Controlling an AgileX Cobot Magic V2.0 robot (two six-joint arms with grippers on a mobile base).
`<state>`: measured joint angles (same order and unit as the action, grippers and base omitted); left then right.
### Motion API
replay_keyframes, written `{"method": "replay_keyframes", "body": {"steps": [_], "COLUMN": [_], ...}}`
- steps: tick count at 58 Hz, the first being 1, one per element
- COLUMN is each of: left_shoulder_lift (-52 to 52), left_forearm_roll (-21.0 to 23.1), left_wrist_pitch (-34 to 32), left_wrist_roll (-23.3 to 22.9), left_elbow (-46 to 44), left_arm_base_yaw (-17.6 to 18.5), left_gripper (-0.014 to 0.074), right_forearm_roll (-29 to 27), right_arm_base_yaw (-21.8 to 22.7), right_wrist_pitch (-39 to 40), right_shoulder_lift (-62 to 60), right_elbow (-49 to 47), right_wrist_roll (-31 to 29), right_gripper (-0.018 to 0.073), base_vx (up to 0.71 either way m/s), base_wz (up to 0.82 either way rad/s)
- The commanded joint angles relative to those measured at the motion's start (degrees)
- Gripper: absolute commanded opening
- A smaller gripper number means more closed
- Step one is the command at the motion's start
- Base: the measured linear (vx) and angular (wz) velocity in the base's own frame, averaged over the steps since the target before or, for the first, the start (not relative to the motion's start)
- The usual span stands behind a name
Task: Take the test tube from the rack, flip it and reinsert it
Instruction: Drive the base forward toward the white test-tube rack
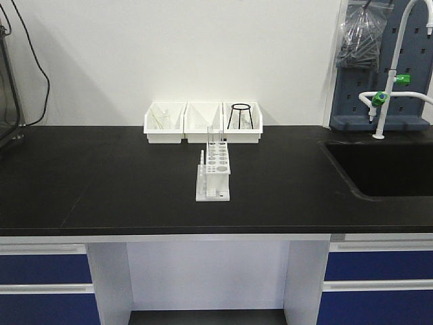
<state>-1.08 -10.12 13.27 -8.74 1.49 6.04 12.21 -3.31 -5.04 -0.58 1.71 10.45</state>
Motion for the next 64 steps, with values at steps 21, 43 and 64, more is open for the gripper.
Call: {"method": "replay_keyframes", "body": {"steps": [21, 43, 64], "left_shoulder_lift": [-0.45, -0.45, -0.45], "left_forearm_roll": [0.22, 0.22, 0.22], "left_wrist_pitch": [-4.58, -4.58, -4.58], "left_wrist_roll": [-0.5, -0.5, -0.5], "left_elbow": [-0.23, -0.23, -0.23], "left_arm_base_yaw": [0.01, 0.01, 0.01], "left_gripper": [-0.0006, -0.0006, -0.0006], "right_forearm_roll": [0.45, 0.45, 0.45], "right_arm_base_yaw": [0.39, 0.39, 0.39], "right_wrist_pitch": [4.38, 4.38, 4.38], "right_shoulder_lift": [-0.79, -0.79, -0.79], "right_elbow": [0.15, 0.15, 0.15], "right_wrist_roll": [-0.5, -0.5, -0.5], "right_gripper": [-0.0011, -0.0011, -0.0011], "base_vx": [0.0, 0.03, 0.18], "base_wz": [0.0, -0.01, 0.03]}}
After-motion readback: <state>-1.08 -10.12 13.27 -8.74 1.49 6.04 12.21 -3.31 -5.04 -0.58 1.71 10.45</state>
